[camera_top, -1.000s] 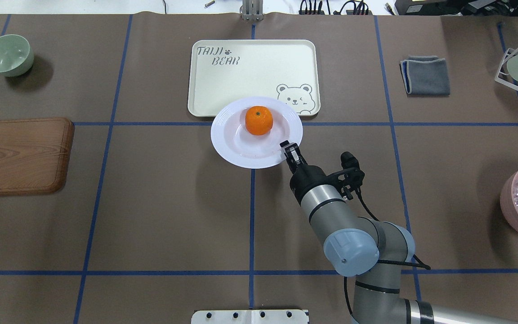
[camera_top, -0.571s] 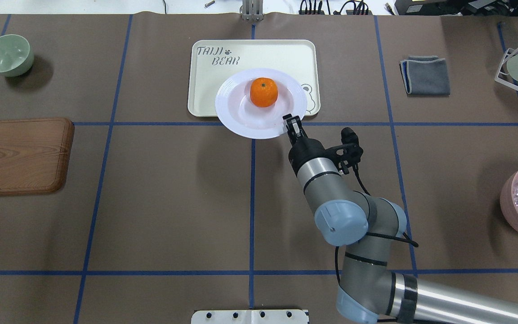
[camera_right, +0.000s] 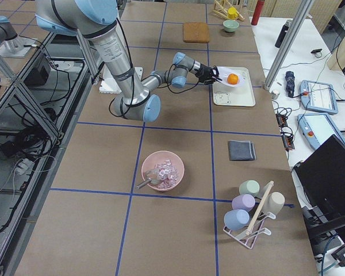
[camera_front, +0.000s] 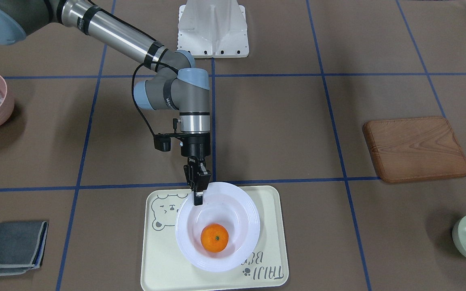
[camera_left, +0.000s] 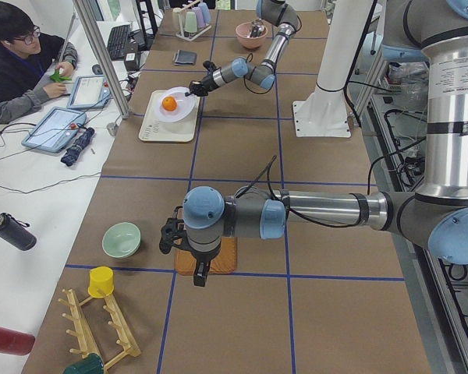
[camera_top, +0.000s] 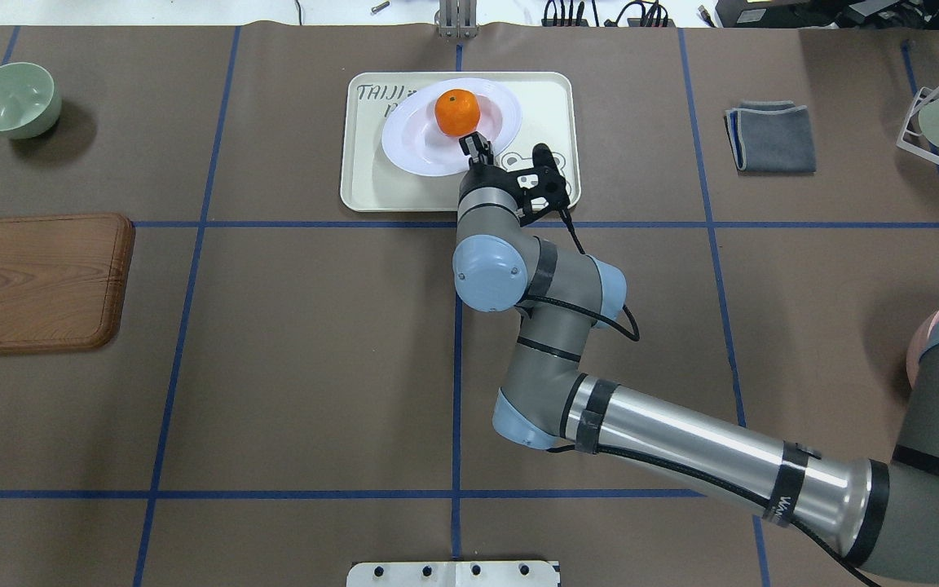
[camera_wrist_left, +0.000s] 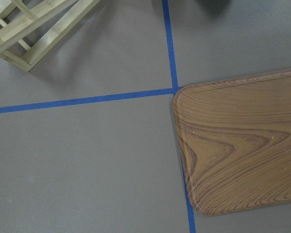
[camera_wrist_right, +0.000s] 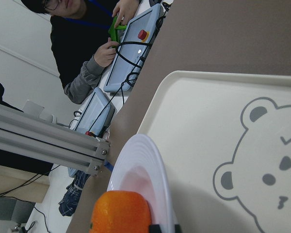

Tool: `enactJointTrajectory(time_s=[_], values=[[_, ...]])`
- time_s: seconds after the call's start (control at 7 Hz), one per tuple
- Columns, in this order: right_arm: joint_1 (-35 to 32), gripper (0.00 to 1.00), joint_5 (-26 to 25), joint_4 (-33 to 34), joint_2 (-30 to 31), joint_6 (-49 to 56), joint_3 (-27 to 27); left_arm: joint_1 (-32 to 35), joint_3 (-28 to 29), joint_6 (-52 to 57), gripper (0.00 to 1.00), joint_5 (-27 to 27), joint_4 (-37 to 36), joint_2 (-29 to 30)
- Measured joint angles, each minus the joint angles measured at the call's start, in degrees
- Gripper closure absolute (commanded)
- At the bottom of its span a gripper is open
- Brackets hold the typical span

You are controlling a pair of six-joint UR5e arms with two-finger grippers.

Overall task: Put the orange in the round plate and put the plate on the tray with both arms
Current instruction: 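Slide the plate with the orange farther away onto the cream bear tray, then open the right gripper and lift it off the plate rim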

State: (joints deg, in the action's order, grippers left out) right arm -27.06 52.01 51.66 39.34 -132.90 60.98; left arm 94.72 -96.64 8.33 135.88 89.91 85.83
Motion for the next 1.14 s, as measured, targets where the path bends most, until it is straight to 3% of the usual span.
enactJointTrajectory(time_s=[0.14,0.29,0.43,0.71,1.14], values=[[-0.2,0.78,0.1,0.2,-1.6,-0.6,-2.5,0.0,0.0,0.0,0.02,0.0,0.0,0.1],[-0.4,0.43,0.3,0.3,-2.2,-0.9,-3.7,-0.1,0.0,-0.1,0.02,0.0,0.0,0.1],[-0.7,0.00,0.6,0.3,-2.2,-0.7,-4.0,-0.1,0.0,-0.1,0.02,0.0,0.0,0.2],[-1.3,0.00,2.8,0.3,-0.6,5.1,-1.3,-0.1,0.0,-0.1,0.02,0.0,0.0,0.4],[-6.1,0.00,18.7,2.2,4.5,27.3,5.4,-0.2,0.0,-0.2,0.02,0.0,0.0,0.5]])
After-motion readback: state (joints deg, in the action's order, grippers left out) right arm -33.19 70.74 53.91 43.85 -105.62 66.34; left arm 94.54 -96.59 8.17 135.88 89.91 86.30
